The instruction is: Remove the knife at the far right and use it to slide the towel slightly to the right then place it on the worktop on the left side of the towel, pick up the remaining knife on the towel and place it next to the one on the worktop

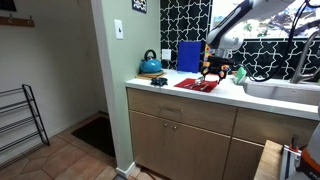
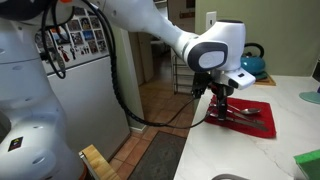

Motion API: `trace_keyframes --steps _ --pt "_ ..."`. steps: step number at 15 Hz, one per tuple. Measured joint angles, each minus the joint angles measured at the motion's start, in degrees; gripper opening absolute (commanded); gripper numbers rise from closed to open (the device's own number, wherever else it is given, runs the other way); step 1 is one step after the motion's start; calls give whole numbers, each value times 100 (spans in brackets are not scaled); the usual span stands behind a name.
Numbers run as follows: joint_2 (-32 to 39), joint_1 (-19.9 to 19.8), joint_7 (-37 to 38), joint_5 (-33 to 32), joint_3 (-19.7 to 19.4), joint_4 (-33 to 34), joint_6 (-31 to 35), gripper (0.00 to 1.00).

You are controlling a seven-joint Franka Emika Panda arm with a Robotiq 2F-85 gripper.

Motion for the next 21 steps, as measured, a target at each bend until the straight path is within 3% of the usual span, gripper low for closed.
trace_keyframes --steps 4,6,10,13,16,21 --pt "346 8 210 84 0 292 22 74" --pt "483 20 296 106 0 420 22 51" --pt "664 46 444 112 0 630 22 44" --pt "756 63 524 112 0 716 22 50" --pt "837 84 556 112 0 769 22 38" --pt "936 114 625 112 -1 806 22 29"
